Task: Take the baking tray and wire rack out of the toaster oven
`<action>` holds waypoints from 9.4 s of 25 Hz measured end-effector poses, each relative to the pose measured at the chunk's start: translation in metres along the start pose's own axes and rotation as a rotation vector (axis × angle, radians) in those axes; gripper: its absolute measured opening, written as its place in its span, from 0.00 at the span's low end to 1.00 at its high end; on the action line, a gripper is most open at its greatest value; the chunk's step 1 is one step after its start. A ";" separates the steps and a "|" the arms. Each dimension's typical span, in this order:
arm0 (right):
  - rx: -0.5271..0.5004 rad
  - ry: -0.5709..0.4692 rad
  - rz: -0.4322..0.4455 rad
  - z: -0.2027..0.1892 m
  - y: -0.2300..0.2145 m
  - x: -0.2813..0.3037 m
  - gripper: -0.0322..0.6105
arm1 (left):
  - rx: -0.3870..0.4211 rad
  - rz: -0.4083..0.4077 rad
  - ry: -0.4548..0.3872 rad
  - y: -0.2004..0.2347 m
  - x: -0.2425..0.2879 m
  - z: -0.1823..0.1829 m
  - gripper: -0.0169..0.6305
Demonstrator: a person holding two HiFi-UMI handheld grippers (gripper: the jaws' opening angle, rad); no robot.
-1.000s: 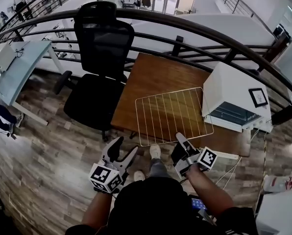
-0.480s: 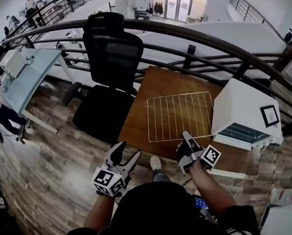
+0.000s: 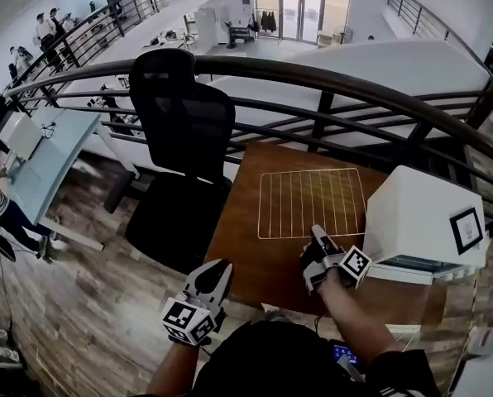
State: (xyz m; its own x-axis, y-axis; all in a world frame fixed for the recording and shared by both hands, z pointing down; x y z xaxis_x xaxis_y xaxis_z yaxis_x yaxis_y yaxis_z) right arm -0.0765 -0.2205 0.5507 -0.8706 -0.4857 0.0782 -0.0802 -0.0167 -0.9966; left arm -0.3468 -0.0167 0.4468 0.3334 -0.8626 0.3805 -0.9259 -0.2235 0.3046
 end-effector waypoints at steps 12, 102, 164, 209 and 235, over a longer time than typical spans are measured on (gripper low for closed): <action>0.128 -0.086 -0.103 0.049 -0.049 0.054 0.05 | -0.069 0.012 0.047 0.033 0.039 0.011 0.05; -1.120 -0.129 -0.636 -0.011 0.098 -0.321 0.05 | 0.099 -0.215 -0.016 -0.220 0.035 -0.034 0.05; 0.132 -0.378 -0.237 0.148 -0.087 -0.319 0.16 | 0.004 0.028 0.159 -0.292 0.079 -0.080 0.05; 0.172 -0.444 -0.177 -0.082 -0.060 -0.424 0.15 | 0.136 -0.416 0.224 -0.283 0.044 -0.099 0.05; 0.141 -0.082 -0.208 -0.200 -0.062 -0.271 0.16 | 0.021 -0.193 0.122 -0.143 -0.078 -0.122 0.05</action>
State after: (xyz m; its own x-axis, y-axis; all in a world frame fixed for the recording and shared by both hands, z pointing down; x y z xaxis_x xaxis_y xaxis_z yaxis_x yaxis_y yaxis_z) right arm 0.0671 0.0872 0.5966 -0.7996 -0.5283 0.2855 -0.1800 -0.2428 -0.9532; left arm -0.2187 0.1381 0.4803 0.5227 -0.7417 0.4203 -0.8459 -0.3898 0.3640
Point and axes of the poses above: the fingertips, and each gripper's own axes: x forward along the fingers, y to its left, z out of its top, the point moved 9 cm from there along -x, backward along the fingers, and after that the axes turned 15 degrees about y, right-handed, at the moved point
